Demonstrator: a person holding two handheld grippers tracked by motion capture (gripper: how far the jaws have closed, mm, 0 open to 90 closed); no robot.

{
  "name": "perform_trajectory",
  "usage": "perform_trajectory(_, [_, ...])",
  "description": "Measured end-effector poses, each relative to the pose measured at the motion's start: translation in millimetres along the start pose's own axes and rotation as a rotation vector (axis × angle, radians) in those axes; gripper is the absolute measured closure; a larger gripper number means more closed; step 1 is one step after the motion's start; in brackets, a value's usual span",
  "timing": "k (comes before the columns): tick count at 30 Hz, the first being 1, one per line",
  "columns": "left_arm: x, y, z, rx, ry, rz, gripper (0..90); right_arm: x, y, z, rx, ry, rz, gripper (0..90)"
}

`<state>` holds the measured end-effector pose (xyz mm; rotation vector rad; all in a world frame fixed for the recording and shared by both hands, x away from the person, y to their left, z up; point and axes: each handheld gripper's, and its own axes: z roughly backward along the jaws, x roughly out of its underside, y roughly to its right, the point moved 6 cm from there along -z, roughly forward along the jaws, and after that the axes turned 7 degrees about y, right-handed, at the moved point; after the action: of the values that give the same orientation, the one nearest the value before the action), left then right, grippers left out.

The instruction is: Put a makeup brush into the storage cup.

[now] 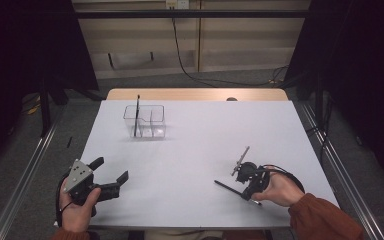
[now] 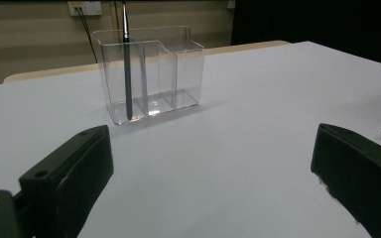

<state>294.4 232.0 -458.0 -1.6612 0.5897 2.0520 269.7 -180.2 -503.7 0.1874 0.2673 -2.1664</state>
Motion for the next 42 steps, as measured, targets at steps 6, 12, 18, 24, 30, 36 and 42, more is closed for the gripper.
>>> perform_trajectory(6, [0.1,0.1,0.0,0.0,0.0,0.0,2.9,-0.1,1.1,0.8,0.001,0.032,-0.013,85.2])
perform_trajectory(12, [0.1,0.0,0.1,-0.001,0.0,0.001,2.9,-1.5,1.9,5.1,-0.008,0.094,-0.04,85.2])
perform_trajectory(18, [0.4,-0.6,0.5,-0.003,-0.004,0.006,2.9,-2.7,5.4,12.4,-0.023,0.168,-0.09,85.2])
perform_trajectory(24, [0.2,-0.4,0.1,-0.002,-0.002,0.004,2.9,-4.9,7.1,17.8,-0.028,0.246,-0.109,85.1])
perform_trajectory(30, [0.3,-0.4,0.4,-0.003,-0.002,0.003,2.9,-8.4,9.7,25.2,-0.03,0.355,-0.113,85.1])
perform_trajectory(36, [0.3,-0.5,0.4,-0.003,-0.002,0.004,2.9,-9.4,13.1,31.0,-0.054,0.453,-0.123,85.1])
perform_trajectory(42, [0.3,-0.6,0.4,-0.005,-0.002,0.006,2.9,-10.7,15.8,37.3,-0.049,0.542,-0.114,85.1])
